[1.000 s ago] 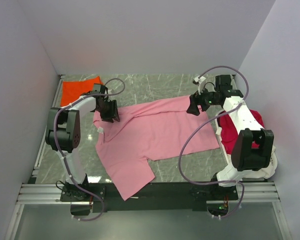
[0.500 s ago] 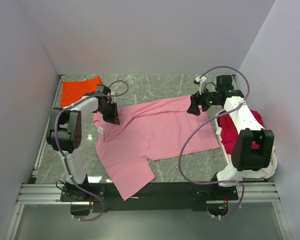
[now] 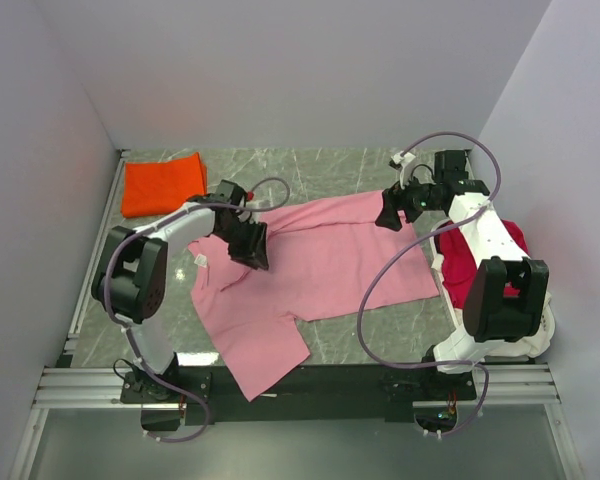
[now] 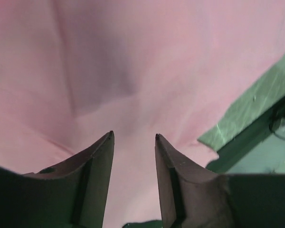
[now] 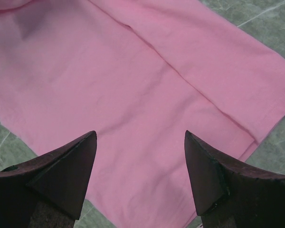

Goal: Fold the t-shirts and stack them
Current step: Fold the tshirt

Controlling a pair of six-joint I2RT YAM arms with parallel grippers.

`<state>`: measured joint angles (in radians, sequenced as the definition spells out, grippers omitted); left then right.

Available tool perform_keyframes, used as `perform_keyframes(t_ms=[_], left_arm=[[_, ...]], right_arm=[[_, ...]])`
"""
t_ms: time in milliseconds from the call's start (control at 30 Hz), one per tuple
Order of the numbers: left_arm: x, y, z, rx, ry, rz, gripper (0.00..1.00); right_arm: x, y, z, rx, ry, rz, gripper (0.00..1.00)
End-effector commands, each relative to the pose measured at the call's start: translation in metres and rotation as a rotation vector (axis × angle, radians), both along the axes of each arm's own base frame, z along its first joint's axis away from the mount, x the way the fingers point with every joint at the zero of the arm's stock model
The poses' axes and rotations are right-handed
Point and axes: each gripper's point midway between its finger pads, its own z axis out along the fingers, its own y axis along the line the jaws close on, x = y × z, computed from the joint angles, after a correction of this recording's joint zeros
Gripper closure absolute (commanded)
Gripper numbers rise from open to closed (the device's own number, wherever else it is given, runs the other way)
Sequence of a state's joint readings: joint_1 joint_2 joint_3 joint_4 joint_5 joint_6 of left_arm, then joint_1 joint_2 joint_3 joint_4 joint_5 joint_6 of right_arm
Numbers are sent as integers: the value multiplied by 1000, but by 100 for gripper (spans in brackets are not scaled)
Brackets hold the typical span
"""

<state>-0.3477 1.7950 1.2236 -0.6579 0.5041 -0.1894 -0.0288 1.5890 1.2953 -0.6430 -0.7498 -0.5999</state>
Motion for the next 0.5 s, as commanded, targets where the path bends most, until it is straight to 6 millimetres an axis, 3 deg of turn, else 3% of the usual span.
perform_keyframes(t_ms=[0,33,100,133,167,200,333,467], left_arm=[[-18,-11,27,-72,-39,-90,54],[-13,-11,34,-69,-73,-75,54],[20,7,58,15,-253,82,51],[28,16,75,30,-328,143,40],[48,34,82,57,-386,254,36],[54,40,84,50,-397,290,35],[71,57,66,52,-293,354,48],[85,57,33,94,-219,382,51]], right_arm=[[0,-2,14,9,-46,-3,20],[1,-2,14,9,-45,-3,20],[1,-2,12,8,-41,-3,20],[1,-2,13,8,-43,-4,20],[1,-2,11,10,-39,-4,20],[1,-1,11,12,-38,-4,20],[0,-1,9,14,-29,-3,20],[0,-2,8,11,-31,-4,20]])
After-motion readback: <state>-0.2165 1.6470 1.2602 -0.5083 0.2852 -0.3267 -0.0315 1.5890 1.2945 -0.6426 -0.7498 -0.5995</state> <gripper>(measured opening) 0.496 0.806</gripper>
